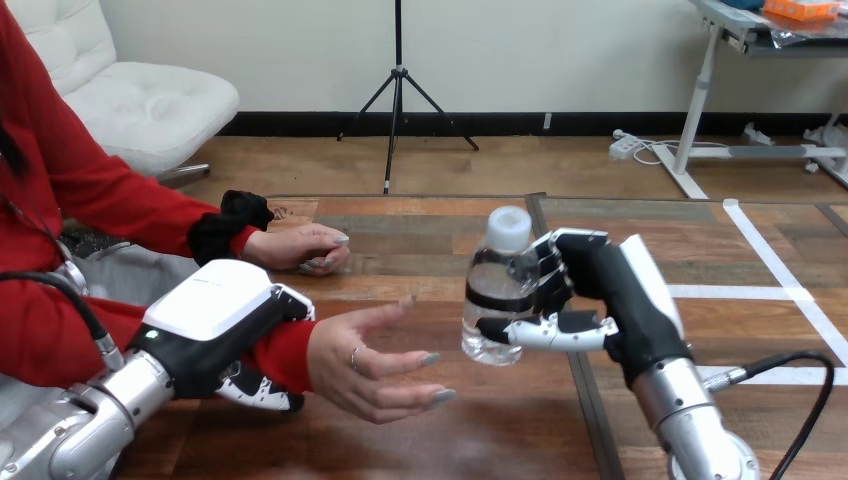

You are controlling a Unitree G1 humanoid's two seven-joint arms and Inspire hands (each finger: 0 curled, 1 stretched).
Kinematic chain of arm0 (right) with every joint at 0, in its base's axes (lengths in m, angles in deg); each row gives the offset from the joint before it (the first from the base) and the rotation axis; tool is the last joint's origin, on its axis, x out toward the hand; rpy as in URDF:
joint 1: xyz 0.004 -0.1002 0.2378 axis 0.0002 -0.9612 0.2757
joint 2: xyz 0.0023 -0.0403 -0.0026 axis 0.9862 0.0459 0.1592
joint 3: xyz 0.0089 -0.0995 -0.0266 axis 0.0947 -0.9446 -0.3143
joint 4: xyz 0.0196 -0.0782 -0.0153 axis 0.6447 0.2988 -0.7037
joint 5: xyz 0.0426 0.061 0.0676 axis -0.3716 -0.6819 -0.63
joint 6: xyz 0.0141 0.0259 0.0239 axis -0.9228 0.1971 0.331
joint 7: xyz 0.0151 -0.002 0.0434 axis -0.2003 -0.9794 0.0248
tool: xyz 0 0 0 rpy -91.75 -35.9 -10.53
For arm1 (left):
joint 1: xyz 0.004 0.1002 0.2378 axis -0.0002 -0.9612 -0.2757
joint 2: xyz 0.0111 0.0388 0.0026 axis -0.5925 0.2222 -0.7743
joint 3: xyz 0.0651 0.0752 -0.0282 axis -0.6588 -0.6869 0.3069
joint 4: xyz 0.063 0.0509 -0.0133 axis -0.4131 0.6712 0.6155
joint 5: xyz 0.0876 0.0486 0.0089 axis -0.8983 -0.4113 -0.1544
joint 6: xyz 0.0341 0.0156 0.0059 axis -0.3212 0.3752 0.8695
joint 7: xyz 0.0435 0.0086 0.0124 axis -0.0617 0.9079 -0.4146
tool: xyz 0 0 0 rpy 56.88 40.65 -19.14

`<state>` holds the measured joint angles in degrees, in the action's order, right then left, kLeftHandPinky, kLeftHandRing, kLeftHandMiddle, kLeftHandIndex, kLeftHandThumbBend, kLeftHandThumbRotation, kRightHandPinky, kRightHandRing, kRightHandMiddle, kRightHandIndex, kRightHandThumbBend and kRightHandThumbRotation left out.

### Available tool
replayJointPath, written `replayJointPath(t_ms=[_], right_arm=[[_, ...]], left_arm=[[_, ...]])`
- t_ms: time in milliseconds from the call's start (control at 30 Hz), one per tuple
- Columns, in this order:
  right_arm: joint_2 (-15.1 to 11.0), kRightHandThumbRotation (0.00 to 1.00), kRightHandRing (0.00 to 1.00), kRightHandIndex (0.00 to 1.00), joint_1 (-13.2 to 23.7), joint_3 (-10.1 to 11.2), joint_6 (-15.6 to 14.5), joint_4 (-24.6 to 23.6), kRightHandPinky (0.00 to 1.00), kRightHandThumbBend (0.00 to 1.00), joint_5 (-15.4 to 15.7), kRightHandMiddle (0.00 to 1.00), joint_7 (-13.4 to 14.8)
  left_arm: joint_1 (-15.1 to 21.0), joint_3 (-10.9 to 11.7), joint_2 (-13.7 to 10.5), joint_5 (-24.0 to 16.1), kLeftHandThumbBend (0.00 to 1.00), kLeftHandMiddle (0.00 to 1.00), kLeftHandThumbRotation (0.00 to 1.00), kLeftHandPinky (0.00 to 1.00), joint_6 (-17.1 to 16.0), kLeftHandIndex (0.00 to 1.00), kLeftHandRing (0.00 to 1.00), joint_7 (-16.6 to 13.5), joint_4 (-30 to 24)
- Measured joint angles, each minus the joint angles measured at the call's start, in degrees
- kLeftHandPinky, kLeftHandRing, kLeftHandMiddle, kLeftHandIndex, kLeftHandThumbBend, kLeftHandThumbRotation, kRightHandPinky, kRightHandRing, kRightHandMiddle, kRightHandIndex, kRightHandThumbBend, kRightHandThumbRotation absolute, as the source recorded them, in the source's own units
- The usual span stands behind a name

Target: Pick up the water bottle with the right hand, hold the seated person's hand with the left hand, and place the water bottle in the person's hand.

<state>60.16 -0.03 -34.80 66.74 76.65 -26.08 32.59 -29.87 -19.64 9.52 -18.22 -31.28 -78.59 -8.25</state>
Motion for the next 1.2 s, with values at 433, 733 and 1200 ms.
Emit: replayJointPath(t_ms=[433,733,1200], right_arm=[[0.46,0.0,0.37,0.43,0.01,-0.58,0.24,1.55,0.31,0.84,0.66,0.44,0.79],[0.81,0.0,0.37,0.43,0.05,-1.33,0.52,2.67,0.31,0.84,0.81,0.44,1.5],[2.63,0.0,0.37,0.43,0.18,-2.44,1.21,3.31,0.31,0.84,1.07,0.44,2.38]], left_arm=[[-1.95,2.11,0.11,1.14,0.7,0.39,0.04,0.28,0.88,0.43,0.33,1.93,-5.53],[-3.19,3.55,0.49,2.7,0.7,0.39,0.02,0.3,1.72,0.43,0.33,3.87,-9.13],[-3.83,5.31,1.86,3.36,0.72,0.38,0.0,0.27,3.22,0.41,0.32,6.38,-13.0]])
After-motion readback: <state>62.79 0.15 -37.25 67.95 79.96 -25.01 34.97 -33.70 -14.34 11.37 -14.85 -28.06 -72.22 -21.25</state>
